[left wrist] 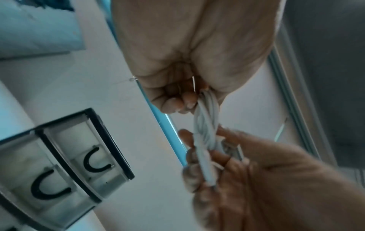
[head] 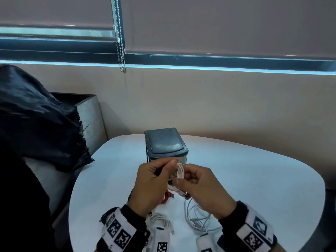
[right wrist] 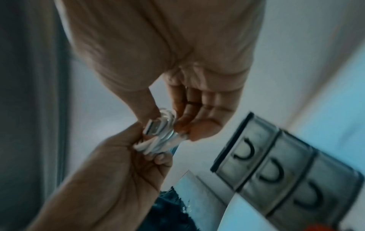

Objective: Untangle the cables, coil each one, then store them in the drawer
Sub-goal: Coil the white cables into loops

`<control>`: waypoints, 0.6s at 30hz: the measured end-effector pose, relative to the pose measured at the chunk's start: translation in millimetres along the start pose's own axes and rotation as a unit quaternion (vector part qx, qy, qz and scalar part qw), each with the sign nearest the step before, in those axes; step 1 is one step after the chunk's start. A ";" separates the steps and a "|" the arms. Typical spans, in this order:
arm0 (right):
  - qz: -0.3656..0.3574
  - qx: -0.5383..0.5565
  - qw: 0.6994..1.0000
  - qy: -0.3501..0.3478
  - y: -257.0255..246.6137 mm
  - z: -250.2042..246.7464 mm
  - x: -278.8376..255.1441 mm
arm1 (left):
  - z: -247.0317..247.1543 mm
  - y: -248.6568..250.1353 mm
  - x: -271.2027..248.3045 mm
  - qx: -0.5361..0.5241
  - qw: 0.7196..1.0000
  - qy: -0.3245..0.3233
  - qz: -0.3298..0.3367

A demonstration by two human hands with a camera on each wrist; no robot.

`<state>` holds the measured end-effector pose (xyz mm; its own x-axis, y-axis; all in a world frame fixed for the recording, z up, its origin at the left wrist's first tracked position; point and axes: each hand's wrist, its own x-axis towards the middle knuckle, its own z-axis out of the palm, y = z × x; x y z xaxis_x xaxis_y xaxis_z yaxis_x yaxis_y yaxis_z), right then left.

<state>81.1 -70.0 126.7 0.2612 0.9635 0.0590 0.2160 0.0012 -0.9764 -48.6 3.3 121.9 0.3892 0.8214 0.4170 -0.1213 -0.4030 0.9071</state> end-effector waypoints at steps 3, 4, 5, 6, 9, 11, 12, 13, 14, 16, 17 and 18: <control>-0.050 -0.182 0.979 0.077 -0.6 4.2 -1.4 | 5.5 -3.2 -4.6 0.016 1.000 0.016 0.003; -0.058 -0.248 0.962 0.097 0.1 6.1 -1.8 | 7.7 -3.9 -6.2 0.018 1.000 0.022 0.004; -0.067 -0.308 0.943 0.106 1.0 7.2 -2.2 | 9.4 -2.4 -7.9 0.021 0.999 0.025 0.006; -0.081 -0.354 0.926 0.102 1.9 7.6 -2.5 | 10.0 -2.2 -8.4 0.025 0.999 0.028 0.006; -0.111 -0.373 0.920 0.048 8.2 3.2 -0.7 | 6.8 -7.5 -6.6 0.030 0.999 0.037 -0.003; -0.122 -0.342 0.931 0.034 8.6 -5.3 -0.2 | 2.6 -11.4 -4.5 0.047 0.998 0.044 0.005; -0.135 -0.330 0.934 0.030 5.3 -9.7 -1.4 | 0.1 -11.9 -2.6 0.061 0.997 0.048 0.009; -0.153 -0.317 0.936 0.021 2.4 -13.7 -3.8 | -3.5 -12.9 -0.4 0.065 0.996 0.054 0.006; -0.163 -0.289 0.943 0.011 0.6 -18.2 -6.7 | -8.6 -13.5 2.0 0.056 0.996 0.069 -0.007; -0.134 -0.172 0.976 0.029 -0.4 -28.8 -9.7 | -23.6 -15.9 8.9 0.022 0.992 0.121 -0.038; -0.119 -0.113 0.984 0.066 -0.1 -34.5 -8.2 | -32.6 -19.8 12.1 0.024 0.989 0.138 -0.042; -0.114 -0.070 0.986 0.103 -0.2 -37.8 -6.6 | -37.8 -23.6 12.6 0.048 0.989 0.138 -0.037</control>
<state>114.9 -86.5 134.3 0.3734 0.8675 0.3288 0.4158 0.1604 -0.8952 -75.3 38.3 107.9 0.1291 0.9233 0.3616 -0.0102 -0.3634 0.9316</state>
